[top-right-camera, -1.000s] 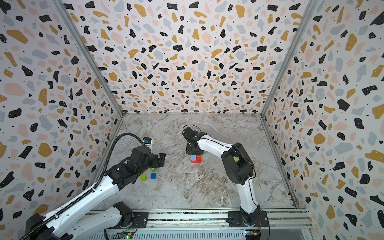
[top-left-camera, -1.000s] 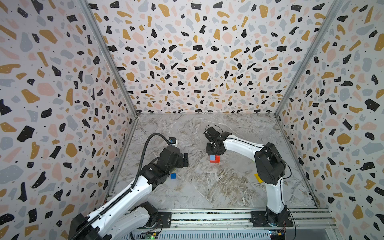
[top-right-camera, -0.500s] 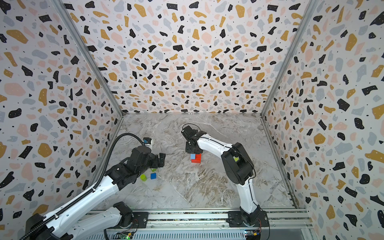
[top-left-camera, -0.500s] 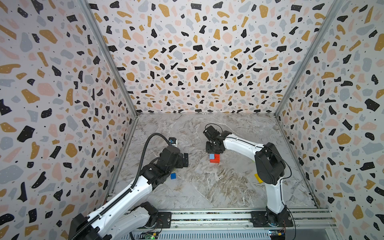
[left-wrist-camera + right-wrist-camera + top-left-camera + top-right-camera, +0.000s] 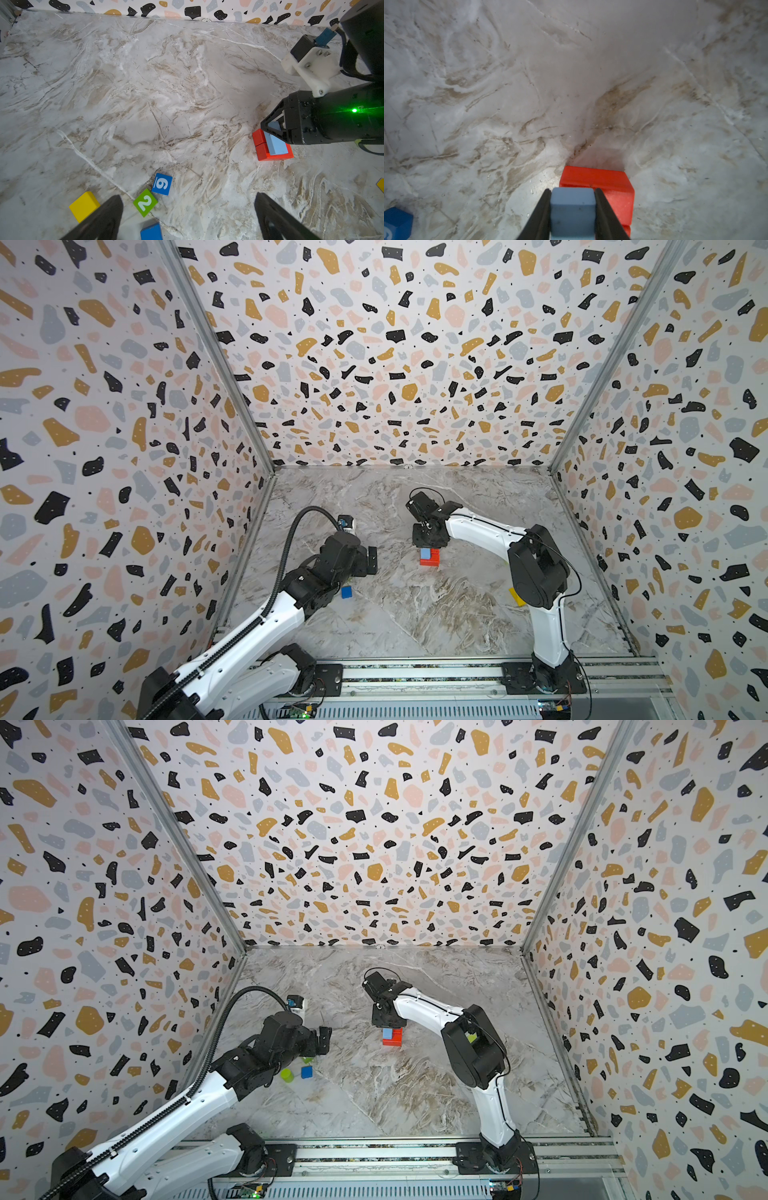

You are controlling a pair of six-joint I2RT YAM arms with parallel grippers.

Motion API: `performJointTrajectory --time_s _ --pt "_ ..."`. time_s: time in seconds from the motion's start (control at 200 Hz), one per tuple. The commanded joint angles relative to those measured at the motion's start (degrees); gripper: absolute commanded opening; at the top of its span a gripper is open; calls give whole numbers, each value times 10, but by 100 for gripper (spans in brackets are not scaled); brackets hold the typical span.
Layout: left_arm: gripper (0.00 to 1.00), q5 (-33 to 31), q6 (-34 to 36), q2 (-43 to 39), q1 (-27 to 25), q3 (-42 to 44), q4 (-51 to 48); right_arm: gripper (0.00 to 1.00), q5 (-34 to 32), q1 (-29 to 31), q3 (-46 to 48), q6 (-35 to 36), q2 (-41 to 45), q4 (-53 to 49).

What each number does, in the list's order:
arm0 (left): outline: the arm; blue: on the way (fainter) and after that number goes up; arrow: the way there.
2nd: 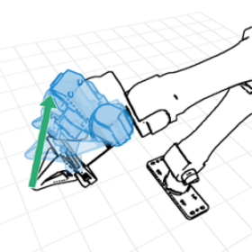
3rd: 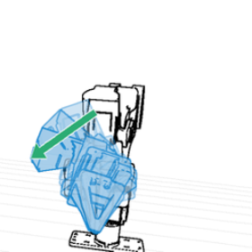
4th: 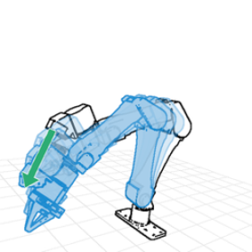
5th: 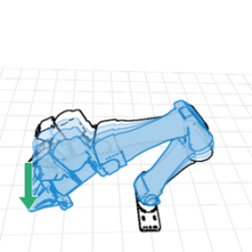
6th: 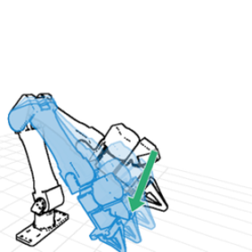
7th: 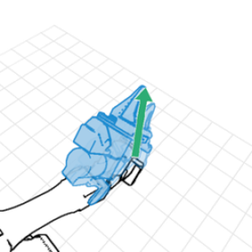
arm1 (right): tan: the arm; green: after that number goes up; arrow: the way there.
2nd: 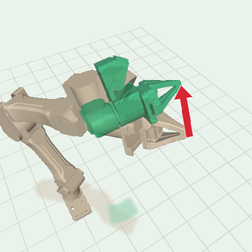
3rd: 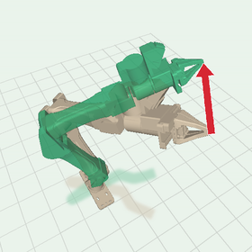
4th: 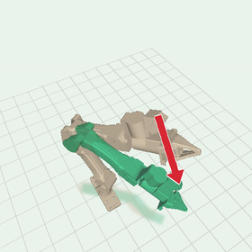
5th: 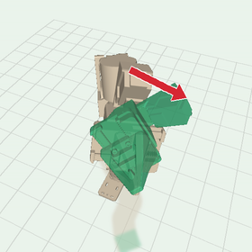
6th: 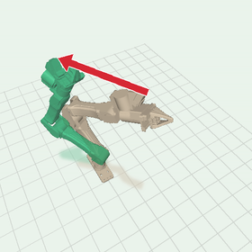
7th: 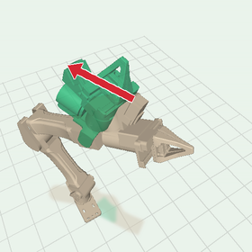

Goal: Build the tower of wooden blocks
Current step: 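Lower the light blue block upright against the red stack's side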

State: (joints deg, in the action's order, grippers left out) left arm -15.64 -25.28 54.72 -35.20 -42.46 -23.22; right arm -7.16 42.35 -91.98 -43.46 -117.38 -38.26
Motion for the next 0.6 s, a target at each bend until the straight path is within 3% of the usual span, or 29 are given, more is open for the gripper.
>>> performJointTrajectory --time_s 0.0,0.591 --pt "100 -1 1 -7 0 4 8 21 -8 3 -16 4 -1 -19" --pt "100 2 3 -10 0 5 9 33 -4 5 -14 8 -2 -23"
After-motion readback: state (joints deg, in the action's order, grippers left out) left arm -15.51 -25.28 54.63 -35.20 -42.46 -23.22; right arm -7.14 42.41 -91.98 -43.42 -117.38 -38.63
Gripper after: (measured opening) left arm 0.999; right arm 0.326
